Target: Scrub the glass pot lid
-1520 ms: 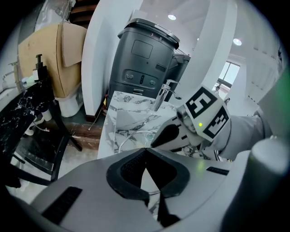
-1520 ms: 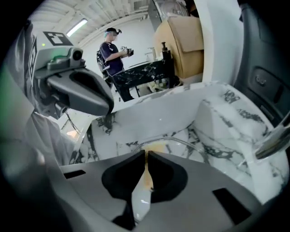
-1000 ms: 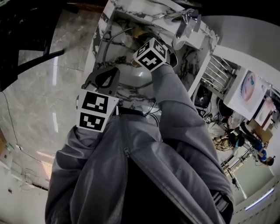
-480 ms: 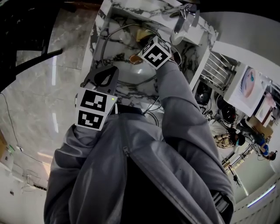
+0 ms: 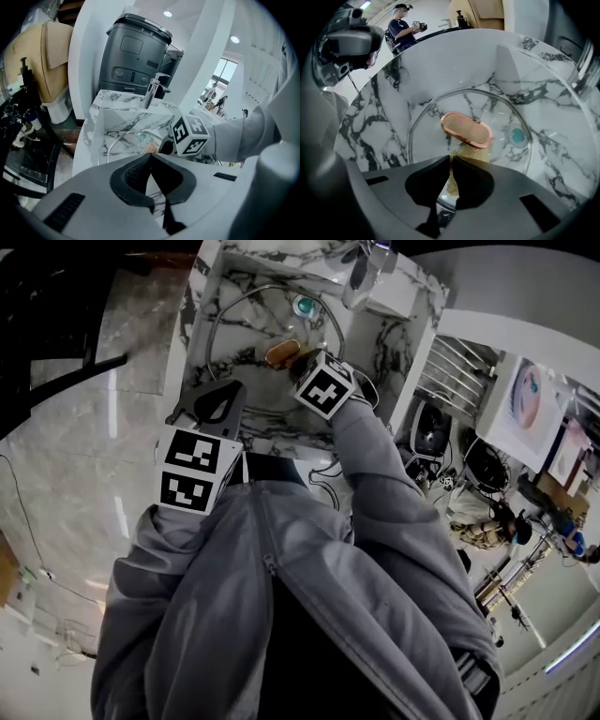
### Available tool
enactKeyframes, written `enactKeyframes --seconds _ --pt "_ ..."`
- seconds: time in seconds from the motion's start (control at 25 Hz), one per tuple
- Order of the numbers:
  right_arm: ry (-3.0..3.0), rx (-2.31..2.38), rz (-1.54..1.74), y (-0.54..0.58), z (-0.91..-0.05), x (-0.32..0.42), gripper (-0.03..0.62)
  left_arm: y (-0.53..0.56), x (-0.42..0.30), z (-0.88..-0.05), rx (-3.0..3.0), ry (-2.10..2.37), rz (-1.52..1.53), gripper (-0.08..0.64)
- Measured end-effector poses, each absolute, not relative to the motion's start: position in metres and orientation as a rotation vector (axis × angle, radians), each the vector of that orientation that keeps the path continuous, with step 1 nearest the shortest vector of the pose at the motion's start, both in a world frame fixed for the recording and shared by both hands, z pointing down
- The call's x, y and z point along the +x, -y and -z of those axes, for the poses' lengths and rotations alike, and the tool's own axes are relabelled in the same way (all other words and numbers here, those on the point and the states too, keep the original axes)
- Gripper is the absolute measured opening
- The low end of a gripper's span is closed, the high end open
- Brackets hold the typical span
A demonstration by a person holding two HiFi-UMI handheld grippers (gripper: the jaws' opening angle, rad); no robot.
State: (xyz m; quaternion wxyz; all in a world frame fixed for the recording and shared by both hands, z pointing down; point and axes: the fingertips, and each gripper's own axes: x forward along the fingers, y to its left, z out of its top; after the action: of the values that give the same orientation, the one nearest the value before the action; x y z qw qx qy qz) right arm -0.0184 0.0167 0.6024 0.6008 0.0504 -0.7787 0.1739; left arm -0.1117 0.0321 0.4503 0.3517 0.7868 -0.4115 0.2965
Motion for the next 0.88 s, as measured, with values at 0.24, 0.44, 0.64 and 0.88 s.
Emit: enactKeyframes --seconds 0.24,0.44,0.64,0.88 --pt "1.82 -0.12 -0.462 -0.088 -0.606 -0.04 0.043 -0.039 -0.104 -0.449 2.051 1.043 -0.782 0.014" --pt "1.797 -0.331 -0.564 -0.132 -0.611 -0.048 0.043 -0.044 -0.1 -0.45 2.057 1.029 -0.792 0.014" --pt "1.809 -0.37 -0.558 -0.133 -0.609 -0.051 0.043 -0.044 -0.097 -0.447 2.065 1.018 -0.798 0.014" --pt "1.87 -0.257 -0.545 -0.109 -0.584 -0.041 0.043 -0.037 -0.091 -0.442 2.088 1.012 -0.8 0.014"
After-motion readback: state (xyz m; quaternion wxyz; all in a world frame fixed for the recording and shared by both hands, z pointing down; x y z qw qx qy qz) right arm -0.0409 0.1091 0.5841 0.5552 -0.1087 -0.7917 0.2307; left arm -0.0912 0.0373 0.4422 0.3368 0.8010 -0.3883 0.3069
